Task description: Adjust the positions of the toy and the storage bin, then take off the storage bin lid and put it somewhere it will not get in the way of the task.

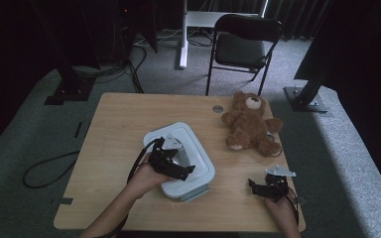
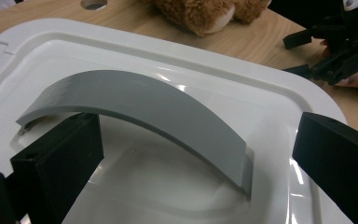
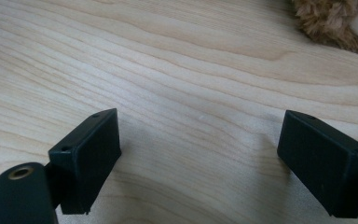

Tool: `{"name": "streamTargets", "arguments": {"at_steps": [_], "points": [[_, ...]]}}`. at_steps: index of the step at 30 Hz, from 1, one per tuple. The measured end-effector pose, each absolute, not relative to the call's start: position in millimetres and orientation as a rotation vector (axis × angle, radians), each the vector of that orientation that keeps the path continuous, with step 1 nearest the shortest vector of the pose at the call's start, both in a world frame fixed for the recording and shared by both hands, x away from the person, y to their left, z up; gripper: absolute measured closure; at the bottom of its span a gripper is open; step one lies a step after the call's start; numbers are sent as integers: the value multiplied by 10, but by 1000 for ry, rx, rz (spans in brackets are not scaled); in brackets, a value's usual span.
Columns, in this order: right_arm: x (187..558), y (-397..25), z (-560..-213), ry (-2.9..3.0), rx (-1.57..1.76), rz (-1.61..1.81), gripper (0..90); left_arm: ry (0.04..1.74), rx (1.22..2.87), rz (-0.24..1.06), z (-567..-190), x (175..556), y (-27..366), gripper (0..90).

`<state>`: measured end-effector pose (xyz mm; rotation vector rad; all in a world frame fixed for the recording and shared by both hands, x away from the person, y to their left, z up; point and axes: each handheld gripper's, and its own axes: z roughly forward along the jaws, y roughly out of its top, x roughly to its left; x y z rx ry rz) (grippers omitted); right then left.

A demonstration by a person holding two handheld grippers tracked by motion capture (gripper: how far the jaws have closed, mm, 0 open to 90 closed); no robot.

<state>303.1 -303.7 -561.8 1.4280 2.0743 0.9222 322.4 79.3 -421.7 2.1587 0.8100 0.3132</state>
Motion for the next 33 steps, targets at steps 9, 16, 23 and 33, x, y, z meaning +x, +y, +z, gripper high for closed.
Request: {"name": "streamTargets", "arguments": {"at_steps": [9, 16, 23, 33], "points": [[3030, -3037, -5618, 2075, 1427, 923, 126, 836, 2140, 306, -4229, 3241, 789, 62], [3031, -3038, -5618, 2075, 1426, 923, 126, 845, 2124, 287, -4233, 3256, 777, 62], [3031, -3038, -5618, 2075, 1426, 923, 126, 844, 2119, 308, -4252, 3246, 768, 207], [3030, -3036, -5617, 2075, 1429, 923, 127, 811, 2103, 321, -4294, 3211, 780, 490]]}}
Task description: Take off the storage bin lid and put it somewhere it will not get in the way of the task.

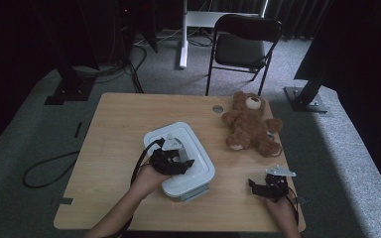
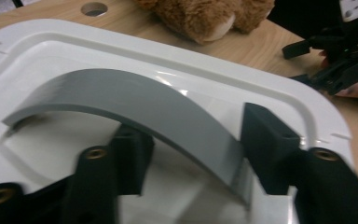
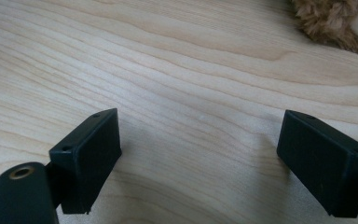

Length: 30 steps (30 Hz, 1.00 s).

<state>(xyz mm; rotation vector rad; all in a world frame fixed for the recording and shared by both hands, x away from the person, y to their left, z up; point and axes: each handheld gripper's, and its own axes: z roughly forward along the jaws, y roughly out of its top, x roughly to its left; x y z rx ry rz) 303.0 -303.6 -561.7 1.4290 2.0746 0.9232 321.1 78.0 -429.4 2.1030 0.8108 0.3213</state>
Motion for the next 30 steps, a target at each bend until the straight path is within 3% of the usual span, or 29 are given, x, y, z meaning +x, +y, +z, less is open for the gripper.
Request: {"name": "streamTargets", "arguments": {"at_steps": [10, 30], "points": [[3029, -3037, -5617, 2075, 1424, 925, 136, 819, 2074, 286, -4282, 3172, 826, 568], [3026, -3037, -5616, 2079, 1420, 927, 140, 760, 2041, 307, -4044, 3052, 969, 640]]}}
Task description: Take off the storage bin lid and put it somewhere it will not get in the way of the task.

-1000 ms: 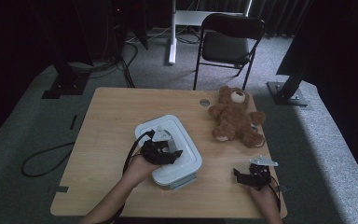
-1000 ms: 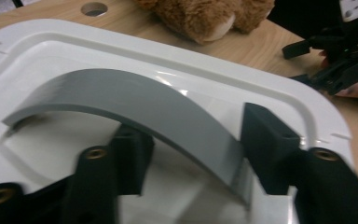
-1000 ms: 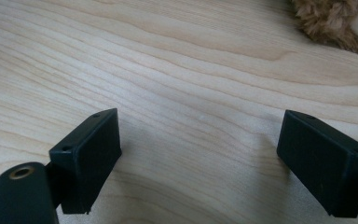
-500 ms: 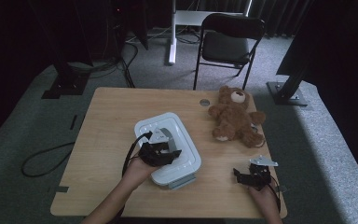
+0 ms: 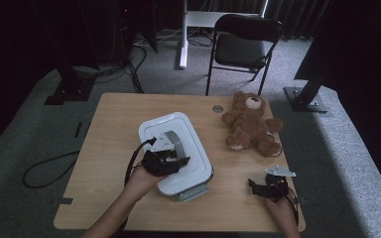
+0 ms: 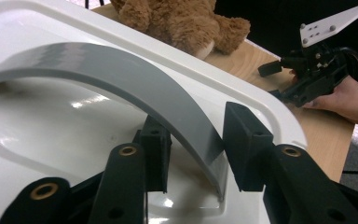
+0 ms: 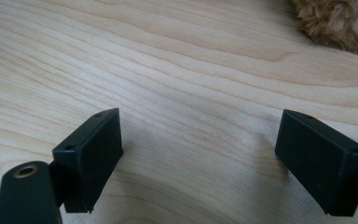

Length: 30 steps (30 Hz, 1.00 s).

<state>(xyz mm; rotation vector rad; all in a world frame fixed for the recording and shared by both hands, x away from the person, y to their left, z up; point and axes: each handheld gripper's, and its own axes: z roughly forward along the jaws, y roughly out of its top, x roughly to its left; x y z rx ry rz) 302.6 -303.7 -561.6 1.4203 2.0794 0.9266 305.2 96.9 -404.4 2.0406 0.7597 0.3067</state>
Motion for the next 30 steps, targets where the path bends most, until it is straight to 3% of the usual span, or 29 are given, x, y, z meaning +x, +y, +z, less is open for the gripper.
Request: {"name": "streamTargets", "arguments": {"at_steps": [30], "points": [[3027, -3037, -5617, 2078, 1420, 927, 140, 726, 2038, 340, -3765, 2870, 1360, 659]]}}
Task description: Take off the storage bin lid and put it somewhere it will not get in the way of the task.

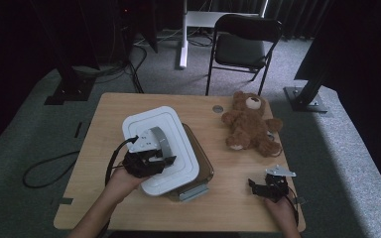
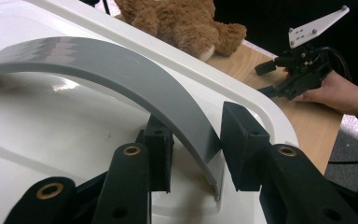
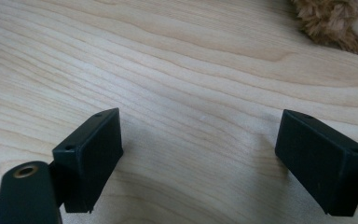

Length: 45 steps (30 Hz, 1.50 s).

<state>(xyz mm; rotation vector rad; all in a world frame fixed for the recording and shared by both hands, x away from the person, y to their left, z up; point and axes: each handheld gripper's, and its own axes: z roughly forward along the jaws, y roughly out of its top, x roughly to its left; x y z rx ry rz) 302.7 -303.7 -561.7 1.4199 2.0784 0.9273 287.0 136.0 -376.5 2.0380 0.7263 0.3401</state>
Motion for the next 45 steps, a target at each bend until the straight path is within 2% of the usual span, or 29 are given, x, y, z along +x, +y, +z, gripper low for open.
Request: {"name": "streamTargets", "arguments": {"at_steps": [24, 38, 45], "points": [[3026, -3037, -5617, 2079, 1421, 927, 140, 773, 2021, 349, -3755, 2769, 1865, 668], [3026, -3036, -5617, 2079, 1420, 926, 140, 836, 1980, 386, -3776, 2641, 2354, 669], [3026, -3036, -5616, 2078, 1421, 927, 140, 848, 1971, 359, -3889, 2588, 2537, 667]]}}
